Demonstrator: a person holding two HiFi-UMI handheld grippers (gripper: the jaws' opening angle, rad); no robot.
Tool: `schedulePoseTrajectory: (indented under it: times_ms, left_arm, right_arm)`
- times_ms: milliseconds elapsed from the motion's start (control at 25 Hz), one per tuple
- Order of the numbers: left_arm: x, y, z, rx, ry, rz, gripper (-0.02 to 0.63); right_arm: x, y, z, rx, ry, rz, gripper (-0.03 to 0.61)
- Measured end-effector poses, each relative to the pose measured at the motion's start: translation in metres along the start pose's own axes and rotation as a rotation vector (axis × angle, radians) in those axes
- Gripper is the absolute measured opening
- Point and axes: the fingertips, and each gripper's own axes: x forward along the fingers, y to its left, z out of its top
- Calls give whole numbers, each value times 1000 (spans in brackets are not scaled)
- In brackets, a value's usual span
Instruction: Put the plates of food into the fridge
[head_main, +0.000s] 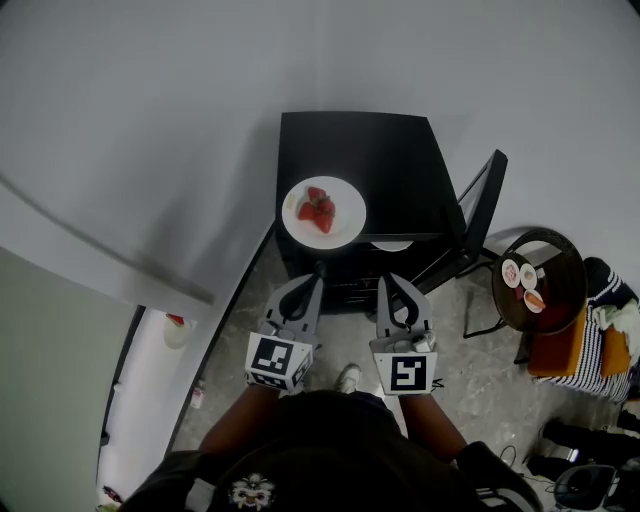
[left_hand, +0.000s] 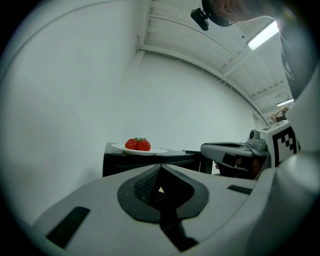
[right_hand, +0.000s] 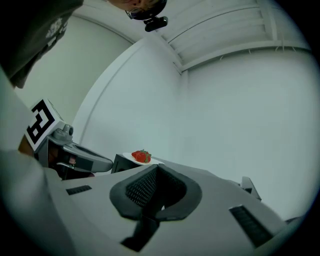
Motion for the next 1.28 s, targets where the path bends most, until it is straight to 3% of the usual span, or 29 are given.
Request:
schedulePoseTrajectory:
  times_ms: [200, 360, 880, 1120, 1280]
  left_arm:
    - [-5, -4, 5, 25, -11, -17, 9]
    - [-10, -4, 12, 43, -40, -3, 9]
    - [-37, 34, 17, 16, -51, 90, 9]
    - [-44, 56, 31, -25, -82, 117, 9]
    - [-48, 67, 25, -30, -70, 124, 9]
  right_arm:
    - [0, 2, 5, -24, 0, 8, 25]
    - [3, 7, 7, 72, -1, 29, 25]
    - [28, 37, 3, 194, 54, 100, 26]
    - [48, 37, -11, 573, 101, 101, 29]
    - [57, 34, -15, 885, 104, 104, 91]
